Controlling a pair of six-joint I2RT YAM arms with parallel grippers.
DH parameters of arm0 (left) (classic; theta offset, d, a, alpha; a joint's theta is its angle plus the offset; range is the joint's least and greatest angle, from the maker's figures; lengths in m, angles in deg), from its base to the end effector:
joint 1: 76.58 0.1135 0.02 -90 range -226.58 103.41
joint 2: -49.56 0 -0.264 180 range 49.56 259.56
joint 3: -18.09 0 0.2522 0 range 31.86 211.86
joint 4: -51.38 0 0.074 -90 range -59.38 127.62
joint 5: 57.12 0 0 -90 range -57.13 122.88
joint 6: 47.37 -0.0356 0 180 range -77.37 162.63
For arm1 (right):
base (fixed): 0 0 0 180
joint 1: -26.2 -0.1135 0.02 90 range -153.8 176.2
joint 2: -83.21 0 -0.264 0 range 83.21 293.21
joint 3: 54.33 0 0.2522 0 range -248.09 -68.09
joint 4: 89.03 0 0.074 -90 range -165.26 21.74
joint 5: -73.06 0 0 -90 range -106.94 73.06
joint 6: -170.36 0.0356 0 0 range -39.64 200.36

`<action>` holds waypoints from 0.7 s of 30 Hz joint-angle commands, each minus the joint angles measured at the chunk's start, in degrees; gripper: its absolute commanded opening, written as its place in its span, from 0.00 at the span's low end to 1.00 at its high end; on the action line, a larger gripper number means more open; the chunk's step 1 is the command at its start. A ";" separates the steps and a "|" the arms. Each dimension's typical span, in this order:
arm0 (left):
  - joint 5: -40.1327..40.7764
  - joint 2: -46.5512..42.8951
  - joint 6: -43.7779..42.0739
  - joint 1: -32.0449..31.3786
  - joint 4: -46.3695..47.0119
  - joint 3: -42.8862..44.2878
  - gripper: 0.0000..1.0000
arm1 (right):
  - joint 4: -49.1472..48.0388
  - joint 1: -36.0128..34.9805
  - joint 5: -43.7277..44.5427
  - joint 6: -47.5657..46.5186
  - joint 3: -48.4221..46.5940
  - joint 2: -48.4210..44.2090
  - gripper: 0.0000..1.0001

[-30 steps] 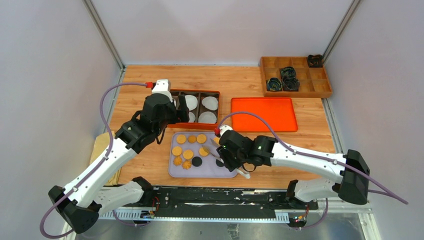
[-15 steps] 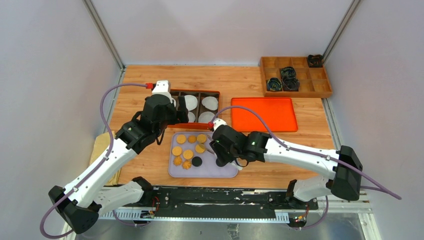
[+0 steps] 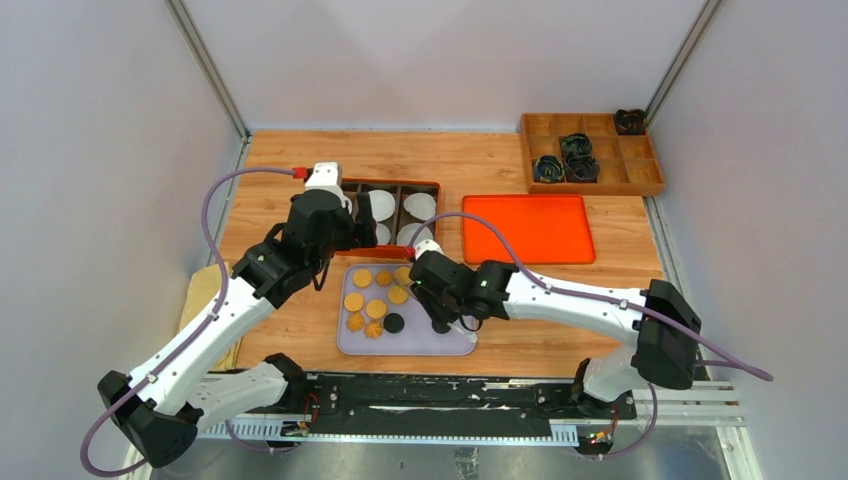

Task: Pack the cookies

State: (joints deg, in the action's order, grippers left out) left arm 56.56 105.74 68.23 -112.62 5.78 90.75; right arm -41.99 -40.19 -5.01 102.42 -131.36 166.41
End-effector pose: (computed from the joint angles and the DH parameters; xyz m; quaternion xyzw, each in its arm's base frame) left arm 0.1766 -0.1108 0.3525 -0.0267 0.8498 -0.1021 0.5165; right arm 0.1288 0.2762 0.2614 -0.3257 0.8864 0.1482 0.2937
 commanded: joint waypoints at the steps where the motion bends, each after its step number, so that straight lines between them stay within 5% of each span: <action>1: 1.50 -0.36 -0.38 0.07 0.15 -0.93 0.99 | -0.90 -0.54 1.69 -0.19 -2.74 2.14 0.49; 15: 0.57 -0.84 -0.12 0.08 0.70 -2.12 1.00 | 0.06 0.03 0.44 4.23 -2.77 4.63 0.44; 21: -1.60 -0.67 0.64 0.04 0.81 -1.81 1.00 | 4.20 0.04 4.60 7.48 -1.21 1.34 0.58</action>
State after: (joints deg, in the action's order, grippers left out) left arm 56.03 105.63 68.17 -112.62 5.81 89.15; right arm -42.45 -40.19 -4.47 106.60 -133.41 170.85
